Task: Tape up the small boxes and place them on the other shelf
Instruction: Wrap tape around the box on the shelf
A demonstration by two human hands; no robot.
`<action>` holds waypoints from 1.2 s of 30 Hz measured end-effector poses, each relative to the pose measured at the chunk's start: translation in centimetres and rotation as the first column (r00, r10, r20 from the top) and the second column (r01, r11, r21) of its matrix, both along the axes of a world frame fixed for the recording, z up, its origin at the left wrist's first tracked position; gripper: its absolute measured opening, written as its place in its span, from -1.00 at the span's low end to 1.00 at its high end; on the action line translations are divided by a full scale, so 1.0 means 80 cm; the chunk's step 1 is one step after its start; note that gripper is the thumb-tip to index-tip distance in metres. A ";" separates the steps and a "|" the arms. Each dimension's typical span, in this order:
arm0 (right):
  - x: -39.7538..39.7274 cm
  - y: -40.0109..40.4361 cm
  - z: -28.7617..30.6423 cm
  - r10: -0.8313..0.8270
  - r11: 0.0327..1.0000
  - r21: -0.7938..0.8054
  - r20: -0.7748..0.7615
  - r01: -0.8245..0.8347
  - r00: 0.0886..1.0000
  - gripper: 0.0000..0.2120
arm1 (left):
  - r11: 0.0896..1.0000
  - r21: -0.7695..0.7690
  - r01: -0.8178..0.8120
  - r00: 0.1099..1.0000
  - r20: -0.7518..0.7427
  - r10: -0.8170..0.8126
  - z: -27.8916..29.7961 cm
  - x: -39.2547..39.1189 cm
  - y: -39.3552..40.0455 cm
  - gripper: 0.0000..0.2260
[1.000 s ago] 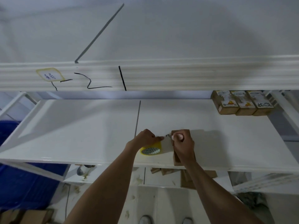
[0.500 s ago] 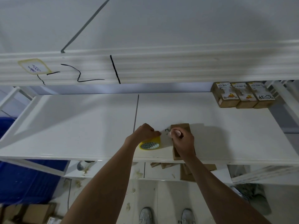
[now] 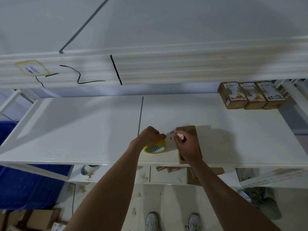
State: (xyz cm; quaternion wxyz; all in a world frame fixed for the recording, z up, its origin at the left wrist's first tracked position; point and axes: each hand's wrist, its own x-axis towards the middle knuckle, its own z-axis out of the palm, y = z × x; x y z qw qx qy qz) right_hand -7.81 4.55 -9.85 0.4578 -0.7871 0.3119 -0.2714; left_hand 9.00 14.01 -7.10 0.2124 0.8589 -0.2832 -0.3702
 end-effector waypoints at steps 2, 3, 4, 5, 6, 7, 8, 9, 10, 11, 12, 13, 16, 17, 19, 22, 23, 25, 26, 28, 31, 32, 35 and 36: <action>0.001 -0.002 -0.001 -0.001 1.000 -0.009 -0.003 0.001 1.000 -0.89 | 1.000 0.001 -0.004 1.000 -0.001 0.004 0.001 -0.001 0.000 -0.68; 0.001 -0.002 -0.002 0.002 1.000 -0.010 -0.002 -0.002 1.000 -0.90 | 1.000 -0.001 -0.005 1.000 -0.001 0.005 0.002 -0.001 0.000 -0.68; 0.001 -0.003 -0.002 0.006 1.000 -0.006 -0.003 -0.006 1.000 -0.90 | 1.000 -0.001 -0.006 1.000 -0.002 0.006 0.002 -0.001 0.000 -0.68; 0.000 -0.003 -0.001 0.010 1.000 0.000 -0.007 -0.010 1.000 -0.90 | 1.000 -0.001 -0.006 1.000 -0.001 0.006 0.003 -0.002 0.000 -0.68; 0.000 -0.002 0.000 0.014 1.000 0.007 -0.012 -0.014 1.000 -0.90 | 1.000 0.000 -0.006 1.000 0.000 0.006 0.003 -0.002 0.000 -0.67; 0.000 -0.002 0.000 0.019 1.000 0.016 -0.015 -0.019 1.000 -0.89 | 1.000 0.002 -0.007 1.000 0.002 0.007 0.003 -0.002 0.000 -0.66; 0.000 -0.001 0.001 0.024 0.999 0.027 -0.017 -0.023 1.000 -0.89 | 1.000 0.003 -0.010 1.000 0.002 0.010 0.003 -0.003 0.000 -0.64; 0.000 0.000 0.002 0.027 0.999 0.040 -0.018 -0.026 0.999 -0.89 | 1.000 0.005 -0.011 1.000 0.002 0.011 0.004 -0.003 0.000 -0.64; -0.001 0.001 0.003 0.031 0.998 0.054 -0.016 -0.030 0.999 -0.90 | 1.000 0.008 -0.012 1.000 0.003 0.012 0.004 -0.003 0.001 -0.63; -0.001 0.002 0.004 0.035 0.997 0.067 -0.014 -0.034 0.999 -0.90 | 1.000 0.009 -0.010 1.000 0.005 0.010 0.005 -0.004 0.001 -0.63; -0.001 0.002 0.005 0.038 0.996 0.076 -0.012 -0.037 0.999 -0.91 | 1.000 0.009 -0.009 1.000 0.008 0.008 0.006 -0.004 0.001 -0.63; -0.001 0.002 0.005 0.041 0.996 0.077 -0.009 -0.040 0.999 -0.91 | 1.000 0.006 -0.007 1.000 0.011 0.007 0.006 -0.005 0.000 -0.62; 0.000 0.001 0.004 0.051 0.996 0.079 -0.002 -0.050 0.999 -0.92 | 1.000 0.007 -0.006 1.000 0.019 0.006 0.006 -0.005 0.000 -0.62; 0.000 0.001 0.004 0.059 0.995 0.080 -0.002 -0.059 0.998 -0.92 | 1.000 0.009 -0.007 1.000 0.019 0.007 0.006 -0.005 0.000 -0.63; -0.001 0.002 0.005 0.074 0.994 0.081 -0.001 -0.074 0.997 -0.90 | 1.000 0.014 -0.007 1.000 0.019 0.006 0.005 -0.005 -0.001 -0.64; -0.002 0.002 0.007 0.078 0.994 0.076 -0.001 -0.077 0.997 -0.84 | 1.000 0.023 0.005 0.999 0.032 -0.005 0.005 -0.005 -0.002 -0.65; -0.001 0.002 0.008 0.079 0.994 0.073 -0.002 -0.079 0.997 -0.82 | 1.000 0.027 0.010 0.999 0.040 -0.011 0.004 -0.004 -0.002 -0.65; -0.001 0.002 0.009 0.079 0.994 0.079 -0.017 -0.077 0.997 -0.80 | 0.999 0.031 0.023 0.998 0.055 -0.025 0.005 -0.003 -0.002 -0.66; -0.001 0.001 0.010 0.072 0.994 0.089 -0.025 -0.070 0.997 -0.81 | 0.999 0.029 0.035 0.997 0.066 -0.036 0.006 -0.002 -0.003 -0.68; -0.003 0.000 0.011 0.031 0.991 0.131 -0.031 -0.026 0.999 -0.81 | 0.997 0.016 0.080 0.990 0.116 -0.081 0.008 0.000 -0.003 -0.74; -0.001 -0.008 0.016 -0.114 0.942 0.313 -0.051 0.125 0.992 -0.79 | 0.983 -0.060 0.173 0.972 0.171 -0.161 0.015 -0.004 -0.005 -0.88; 0.001 -0.010 0.018 -0.165 0.901 0.399 -0.051 0.172 0.985 -0.77 | 0.974 -0.073 0.214 0.964 0.179 -0.198 0.016 -0.006 -0.006 -0.87; 0.003 -0.011 0.027 -0.253 0.803 0.547 -0.048 0.237 0.966 -0.77 | 0.958 -0.042 0.284 0.950 0.147 -0.275 0.020 -0.008 -0.008 -0.81; 0.003 -0.010 0.029 -0.262 0.791 0.562 -0.050 0.244 0.964 -0.79 | 0.957 -0.024 0.288 0.950 0.130 -0.282 0.020 -0.008 -0.009 -0.81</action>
